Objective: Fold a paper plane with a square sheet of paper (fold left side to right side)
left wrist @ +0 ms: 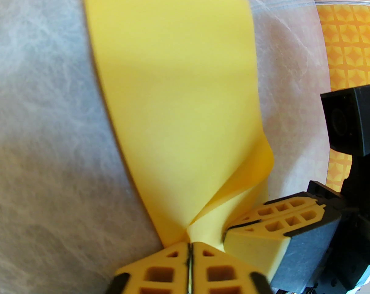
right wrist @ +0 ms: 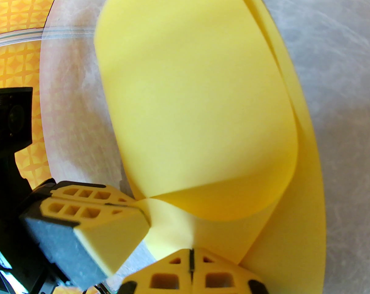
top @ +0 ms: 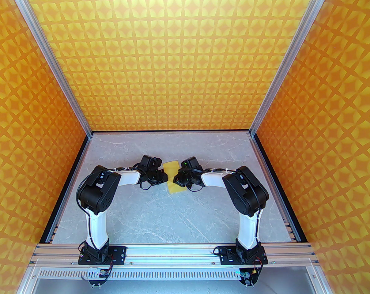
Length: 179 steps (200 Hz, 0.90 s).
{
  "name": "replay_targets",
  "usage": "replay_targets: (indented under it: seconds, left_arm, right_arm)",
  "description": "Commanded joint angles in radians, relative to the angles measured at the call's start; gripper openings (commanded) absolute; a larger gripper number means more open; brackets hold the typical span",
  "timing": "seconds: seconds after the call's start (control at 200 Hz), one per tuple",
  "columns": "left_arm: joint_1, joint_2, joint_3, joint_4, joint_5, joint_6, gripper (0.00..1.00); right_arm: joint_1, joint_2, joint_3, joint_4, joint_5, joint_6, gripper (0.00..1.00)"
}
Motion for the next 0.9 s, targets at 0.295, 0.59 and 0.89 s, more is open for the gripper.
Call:
replay_targets:
  seconds: [0.295, 0.59, 0.89]
  left_arm:
    - [-0.070, -0.172, -0.087, 0.009, -0.013, -0.104, 0.02]
    - [-0.124, -0.114, -0.094, 0.048, -0.014, -0.140, 0.01]
    - [-0.134, -0.060, -0.080, 0.007, -0.041, -0.109, 0.01]
  right_arm:
    - [-0.004, 0.025, -0.022, -0.032, 0.037, -0.004, 0.00]
    - [-0.004, 0.024, -0.031, -0.025, 0.037, -0.001, 0.00]
    - [-0.004, 0.022, -0.034, -0.023, 0.038, 0.002, 0.00]
